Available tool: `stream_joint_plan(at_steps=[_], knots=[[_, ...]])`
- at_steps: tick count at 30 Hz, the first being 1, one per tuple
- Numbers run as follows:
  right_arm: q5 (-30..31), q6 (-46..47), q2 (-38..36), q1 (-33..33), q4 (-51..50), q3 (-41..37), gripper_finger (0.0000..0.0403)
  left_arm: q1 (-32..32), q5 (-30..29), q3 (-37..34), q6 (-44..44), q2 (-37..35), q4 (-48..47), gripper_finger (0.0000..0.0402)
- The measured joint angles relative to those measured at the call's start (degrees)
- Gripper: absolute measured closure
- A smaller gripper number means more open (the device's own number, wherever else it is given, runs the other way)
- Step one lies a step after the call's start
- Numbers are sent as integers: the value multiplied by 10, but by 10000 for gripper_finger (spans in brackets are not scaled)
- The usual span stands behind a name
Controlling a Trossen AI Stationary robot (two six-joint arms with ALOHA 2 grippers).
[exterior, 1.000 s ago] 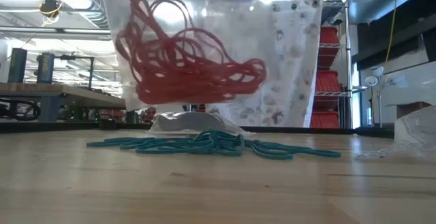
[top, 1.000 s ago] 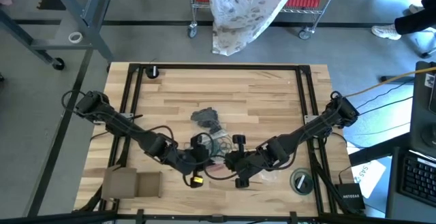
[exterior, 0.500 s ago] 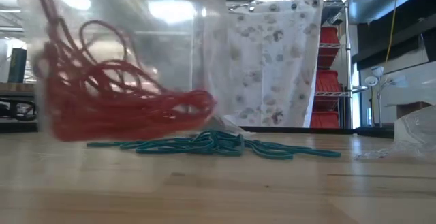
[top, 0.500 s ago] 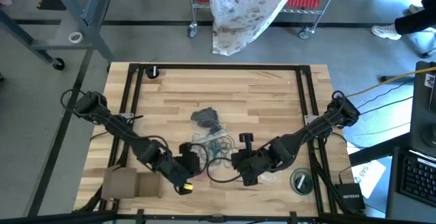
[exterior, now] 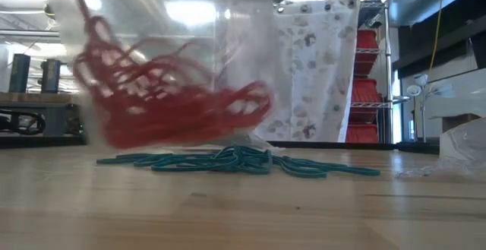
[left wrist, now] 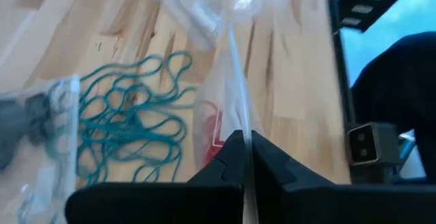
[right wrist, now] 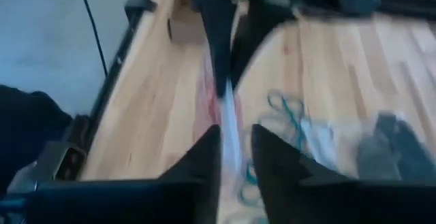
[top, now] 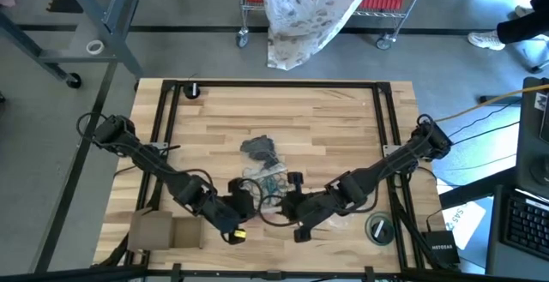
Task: Sort rubber bands
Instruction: Close the transparent zip lock bag
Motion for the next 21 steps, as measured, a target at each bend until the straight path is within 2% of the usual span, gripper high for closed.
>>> stream_joint_plan(at_steps=[5, 9, 13, 18, 21], knots=[[-13, -28, 39, -22, 39, -1, 261, 0, -1, 0, 28, 0, 30, 401], [-58, -43, 50, -35, 53, -1, 252, 0, -1, 0, 28, 0, 28, 401], [-64, -56, 52, -34, 66, -1, 284, 0, -1, 0, 30, 0, 29, 401], [-70, -61, 51, -34, 48, -1, 382, 0, -2, 0, 30, 0, 29, 401], [-65, -62, 51, -33, 40, -1, 393, 0, -2, 0, 24, 0, 29, 401]])
